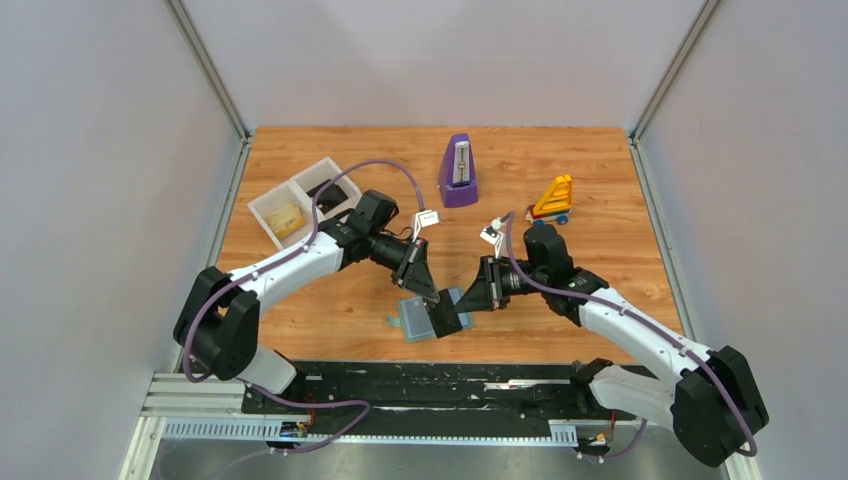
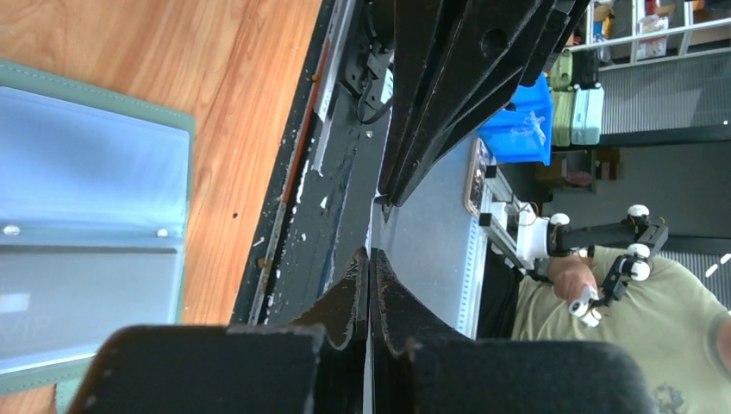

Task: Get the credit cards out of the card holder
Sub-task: Place the credit card in the storage box.

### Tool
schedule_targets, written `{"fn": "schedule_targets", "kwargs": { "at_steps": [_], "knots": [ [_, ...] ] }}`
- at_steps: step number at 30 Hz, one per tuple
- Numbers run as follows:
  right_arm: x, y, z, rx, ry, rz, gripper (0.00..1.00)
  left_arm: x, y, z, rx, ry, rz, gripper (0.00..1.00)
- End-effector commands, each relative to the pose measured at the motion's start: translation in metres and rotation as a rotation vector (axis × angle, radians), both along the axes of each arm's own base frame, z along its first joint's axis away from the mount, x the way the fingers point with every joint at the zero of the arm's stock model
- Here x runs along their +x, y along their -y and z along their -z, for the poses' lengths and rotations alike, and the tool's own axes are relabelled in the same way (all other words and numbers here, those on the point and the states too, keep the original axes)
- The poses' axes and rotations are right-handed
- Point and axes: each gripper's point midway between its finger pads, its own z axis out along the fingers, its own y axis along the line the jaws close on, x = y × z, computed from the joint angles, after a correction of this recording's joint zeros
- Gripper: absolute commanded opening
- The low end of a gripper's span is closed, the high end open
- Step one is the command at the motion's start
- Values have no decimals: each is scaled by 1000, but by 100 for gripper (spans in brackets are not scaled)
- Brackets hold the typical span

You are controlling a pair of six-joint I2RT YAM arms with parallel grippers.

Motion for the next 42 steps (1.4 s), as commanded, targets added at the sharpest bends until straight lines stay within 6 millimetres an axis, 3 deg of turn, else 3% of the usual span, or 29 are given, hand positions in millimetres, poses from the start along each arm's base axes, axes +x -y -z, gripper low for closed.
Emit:
{"fn": "schedule_targets", "kwargs": {
  "at_steps": [1, 4, 7, 10, 11, 14, 19, 23, 27, 30, 37, 42],
  "knots": [
    [15, -2, -27, 38, 110, 31, 7, 3, -1, -6, 19, 60, 0, 0],
    [22, 4, -31, 17, 135, 100, 25, 10, -2, -7, 53, 92, -47, 0],
    [28, 11, -42, 2, 175, 173, 54, 21, -3, -17, 78, 128, -121, 0],
    [30, 17, -58, 18, 217, 234, 94, 55, -15, -17, 187, 186, -306, 0],
    [30, 18, -63, 29, 229, 243, 99, 72, -24, -23, 199, 192, -389, 0],
    [28, 20, -73, 49, 252, 253, 100, 110, -49, -43, 184, 215, -599, 0],
    [28, 21, -74, 50, 254, 261, 100, 182, -133, -75, 225, 317, -1085, 0],
    [30, 20, -68, 40, 233, 261, 100, 221, -193, -87, 281, 401, -1429, 0],
    [32, 18, -64, 31, 225, 255, 100, 248, -236, -97, 252, 441, -1687, 0],
    [35, 17, -65, 26, 227, 256, 100, 271, -258, -93, 275, 425, -1802, 0],
    [47, 10, -58, -5, 207, 250, 100, 317, -283, -65, 286, 367, -1898, 0],
    [56, 4, -51, -26, 197, 230, 100, 346, -307, -33, 322, 326, -1963, 0]
  ]
}}
